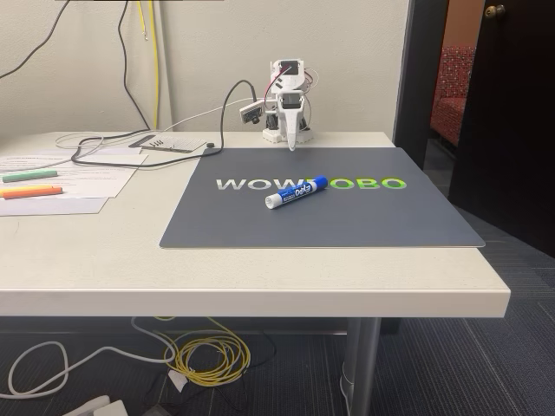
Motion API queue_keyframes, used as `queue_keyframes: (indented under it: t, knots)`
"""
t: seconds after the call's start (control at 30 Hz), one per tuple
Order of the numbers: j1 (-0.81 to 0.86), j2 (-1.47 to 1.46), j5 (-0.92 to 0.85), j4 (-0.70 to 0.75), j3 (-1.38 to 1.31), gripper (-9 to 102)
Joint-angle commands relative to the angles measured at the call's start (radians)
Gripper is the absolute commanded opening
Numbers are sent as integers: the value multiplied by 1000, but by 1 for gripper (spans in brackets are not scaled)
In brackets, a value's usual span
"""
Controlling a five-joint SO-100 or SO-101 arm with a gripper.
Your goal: Pick up the blue marker.
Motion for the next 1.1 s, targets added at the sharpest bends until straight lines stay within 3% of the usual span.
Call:
queue_keyframes:
  t: [0.0, 1.07]
  knots:
    - [9, 60, 6, -5, -2, 0]
    - [18, 60, 11, -51, -3, 0]
